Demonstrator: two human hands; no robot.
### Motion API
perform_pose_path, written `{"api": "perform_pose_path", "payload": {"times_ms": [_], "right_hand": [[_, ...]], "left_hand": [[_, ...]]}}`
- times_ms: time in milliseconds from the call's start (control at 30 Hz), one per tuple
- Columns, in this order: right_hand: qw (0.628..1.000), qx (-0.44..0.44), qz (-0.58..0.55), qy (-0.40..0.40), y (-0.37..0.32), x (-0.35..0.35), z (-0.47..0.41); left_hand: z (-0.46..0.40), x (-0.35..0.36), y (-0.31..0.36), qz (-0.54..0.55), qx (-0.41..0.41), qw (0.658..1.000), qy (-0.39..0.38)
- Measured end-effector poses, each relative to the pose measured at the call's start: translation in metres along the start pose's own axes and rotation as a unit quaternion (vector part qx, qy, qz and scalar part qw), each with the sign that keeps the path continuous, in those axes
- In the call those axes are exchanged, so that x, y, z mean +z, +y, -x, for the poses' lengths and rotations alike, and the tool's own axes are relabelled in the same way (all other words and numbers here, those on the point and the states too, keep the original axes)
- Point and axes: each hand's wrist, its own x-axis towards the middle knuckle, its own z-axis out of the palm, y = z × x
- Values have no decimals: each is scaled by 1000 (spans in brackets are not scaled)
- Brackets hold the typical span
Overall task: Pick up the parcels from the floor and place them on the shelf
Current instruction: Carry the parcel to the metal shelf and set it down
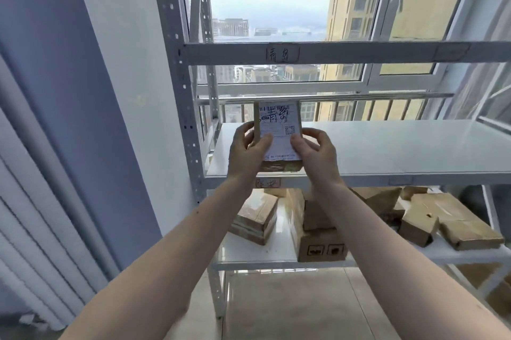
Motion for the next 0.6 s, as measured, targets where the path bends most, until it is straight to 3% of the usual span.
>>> {"api": "perform_pose_path", "payload": {"times_ms": [600], "right_hand": [[980, -183, -77, -35, -59, 13, -152]], "left_hand": [[-133, 62, 51, -71, 246, 965, 62]]}}
